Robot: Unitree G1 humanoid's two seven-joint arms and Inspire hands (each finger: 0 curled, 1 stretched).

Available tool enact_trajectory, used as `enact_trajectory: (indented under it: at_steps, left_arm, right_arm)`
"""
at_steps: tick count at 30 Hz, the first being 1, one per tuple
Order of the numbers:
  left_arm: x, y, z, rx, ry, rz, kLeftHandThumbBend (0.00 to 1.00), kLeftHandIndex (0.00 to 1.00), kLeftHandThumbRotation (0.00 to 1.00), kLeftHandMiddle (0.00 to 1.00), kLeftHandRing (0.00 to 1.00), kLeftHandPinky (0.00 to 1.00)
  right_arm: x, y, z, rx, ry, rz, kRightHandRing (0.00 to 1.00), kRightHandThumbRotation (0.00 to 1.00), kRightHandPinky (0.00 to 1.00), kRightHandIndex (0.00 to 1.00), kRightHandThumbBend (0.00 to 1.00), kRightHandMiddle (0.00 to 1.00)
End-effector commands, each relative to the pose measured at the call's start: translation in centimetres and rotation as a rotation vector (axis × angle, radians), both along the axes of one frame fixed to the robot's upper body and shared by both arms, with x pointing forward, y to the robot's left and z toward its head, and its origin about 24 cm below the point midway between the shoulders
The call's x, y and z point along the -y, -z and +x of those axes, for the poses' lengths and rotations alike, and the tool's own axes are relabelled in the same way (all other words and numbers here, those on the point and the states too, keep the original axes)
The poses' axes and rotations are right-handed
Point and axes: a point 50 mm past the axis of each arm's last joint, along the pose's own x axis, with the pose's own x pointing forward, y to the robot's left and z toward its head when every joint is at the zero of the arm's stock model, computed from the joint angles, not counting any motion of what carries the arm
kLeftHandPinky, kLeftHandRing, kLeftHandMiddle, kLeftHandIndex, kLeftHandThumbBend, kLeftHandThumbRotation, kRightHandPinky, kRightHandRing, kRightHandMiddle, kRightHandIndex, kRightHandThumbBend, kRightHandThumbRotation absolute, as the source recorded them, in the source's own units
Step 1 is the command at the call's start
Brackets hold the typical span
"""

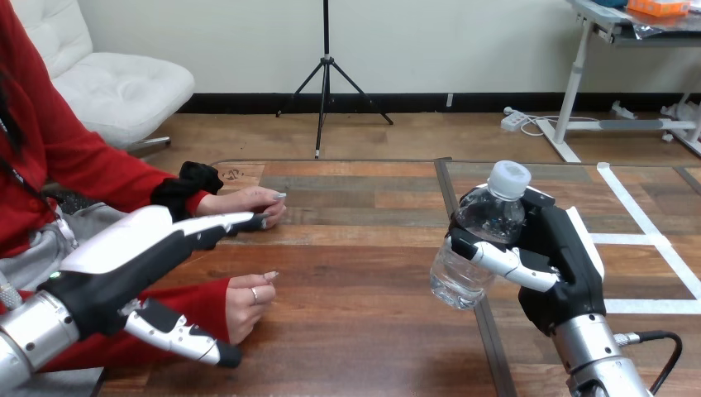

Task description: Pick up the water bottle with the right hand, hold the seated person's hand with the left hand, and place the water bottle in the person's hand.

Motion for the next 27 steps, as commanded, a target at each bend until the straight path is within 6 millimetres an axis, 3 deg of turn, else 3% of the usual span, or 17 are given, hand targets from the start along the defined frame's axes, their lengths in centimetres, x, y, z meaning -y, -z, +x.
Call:
enact_trajectory:
  at_steps: [1,27]
  left_arm:
    - [-0.3,-1.3,1.1,0.025,0.018,0.045,1.00,0.91,0.39,0.90,0.88,0.80]
    - [-0.9,-0.5,1.7,-0.008,0.041,0.199,1.00,0.92,0.34,0.90,0.90,0.85]
  right_arm:
    - [-0.6,-2.6,0.7,0.112,-0.012,0.025,0.44,0.00,0.41,0.47,0.81,0.48]
    - [-1.4,-3.6,-0.3,0.131,-0.046,0.019,0.44,0.00,0.40,0.47,0.81,0.48]
